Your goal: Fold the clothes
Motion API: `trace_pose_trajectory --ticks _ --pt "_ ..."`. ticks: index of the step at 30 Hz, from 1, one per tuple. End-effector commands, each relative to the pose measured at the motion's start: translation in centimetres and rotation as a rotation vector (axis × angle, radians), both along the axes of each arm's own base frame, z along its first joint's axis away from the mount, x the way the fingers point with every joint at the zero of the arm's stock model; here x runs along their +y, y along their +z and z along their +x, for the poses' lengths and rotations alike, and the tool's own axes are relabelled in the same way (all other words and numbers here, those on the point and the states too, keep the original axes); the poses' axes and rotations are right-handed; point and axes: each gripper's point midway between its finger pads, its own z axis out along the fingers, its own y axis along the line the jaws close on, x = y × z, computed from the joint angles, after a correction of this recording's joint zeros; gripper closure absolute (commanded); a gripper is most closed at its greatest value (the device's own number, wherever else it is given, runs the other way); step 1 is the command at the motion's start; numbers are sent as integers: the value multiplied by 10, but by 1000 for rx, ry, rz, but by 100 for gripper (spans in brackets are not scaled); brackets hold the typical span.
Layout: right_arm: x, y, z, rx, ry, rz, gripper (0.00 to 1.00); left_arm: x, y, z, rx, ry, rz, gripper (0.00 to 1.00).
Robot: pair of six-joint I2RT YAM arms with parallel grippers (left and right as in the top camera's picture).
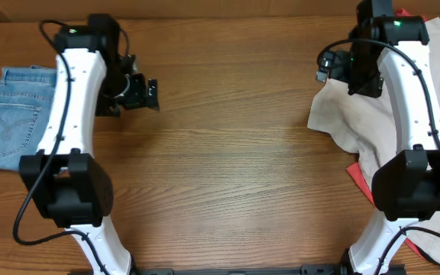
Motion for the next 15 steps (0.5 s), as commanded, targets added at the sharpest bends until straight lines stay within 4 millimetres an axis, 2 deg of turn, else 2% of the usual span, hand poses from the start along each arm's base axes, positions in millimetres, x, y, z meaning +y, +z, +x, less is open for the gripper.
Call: trace_pose_trajectory --ticks 1,3,8,12,15 --pt "3 43 -9 -103 32 9 2 12 43 -15 -83 -13 65 0" --pt "3 53 -16 -129 32 8 4 15 55 -28 -88 -11 95 0" --pt "9 80 -37 -250 47 7 5 9 84 -50 -168 -28 96 0" --pt "17 88 -61 -369 70 8 5 4 110 -58 -332 -37 95 0" --pt "18 87 -82 -460 75 -1 0 4 127 -67 -476 -32 95 0"
